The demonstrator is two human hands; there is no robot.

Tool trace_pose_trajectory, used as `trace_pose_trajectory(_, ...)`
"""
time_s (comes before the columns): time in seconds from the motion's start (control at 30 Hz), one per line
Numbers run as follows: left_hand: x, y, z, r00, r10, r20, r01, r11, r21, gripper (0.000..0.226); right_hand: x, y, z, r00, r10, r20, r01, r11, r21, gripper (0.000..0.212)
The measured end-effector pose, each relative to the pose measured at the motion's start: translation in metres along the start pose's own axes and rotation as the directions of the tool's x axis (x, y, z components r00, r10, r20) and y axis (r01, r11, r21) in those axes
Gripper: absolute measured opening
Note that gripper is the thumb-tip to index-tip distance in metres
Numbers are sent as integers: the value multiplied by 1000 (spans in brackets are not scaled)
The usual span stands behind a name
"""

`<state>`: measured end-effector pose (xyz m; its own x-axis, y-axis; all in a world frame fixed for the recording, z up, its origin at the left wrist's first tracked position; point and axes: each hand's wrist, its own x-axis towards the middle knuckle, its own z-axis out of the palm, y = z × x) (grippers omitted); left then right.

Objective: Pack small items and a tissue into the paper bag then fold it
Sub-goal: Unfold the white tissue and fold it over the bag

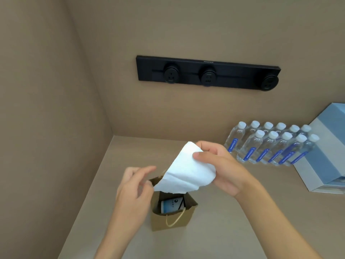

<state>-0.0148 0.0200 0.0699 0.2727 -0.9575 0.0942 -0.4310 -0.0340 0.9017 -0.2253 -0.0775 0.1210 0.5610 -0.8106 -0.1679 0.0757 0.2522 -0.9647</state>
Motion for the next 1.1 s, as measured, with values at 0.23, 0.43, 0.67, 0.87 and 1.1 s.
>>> trace_pose_trajectory(0.23, 15, 65, -12, 952, 13, 307, 90, 943, -320, 20, 11, -32, 2, 999, -47, 23, 48, 998, -28, 20)
trace_pose_trajectory(0.43, 18, 71, 3, 968, -144, 204, 226, 852, -472, 10, 6, -24, 7, 993, -90, -73, 95, 992, 77, 42)
trace_pose_trajectory(0.67, 12, 69, 18, 968, -242, 74, 238, 774, -587, 11, -19, 15, 18, 970, -223, -94, 227, 974, 29, 47)
trace_pose_trajectory(0.87, 6, 69, 26, 958, -283, 32, 235, 722, -650, 9, -24, 19, 19, 982, -188, -18, 188, 964, 186, 52)
trace_pose_trajectory(1.1, -1, 69, 31, 950, -309, 40, 246, 664, -706, 13, -22, 19, 21, 984, -71, -161, 108, 965, 237, 50)
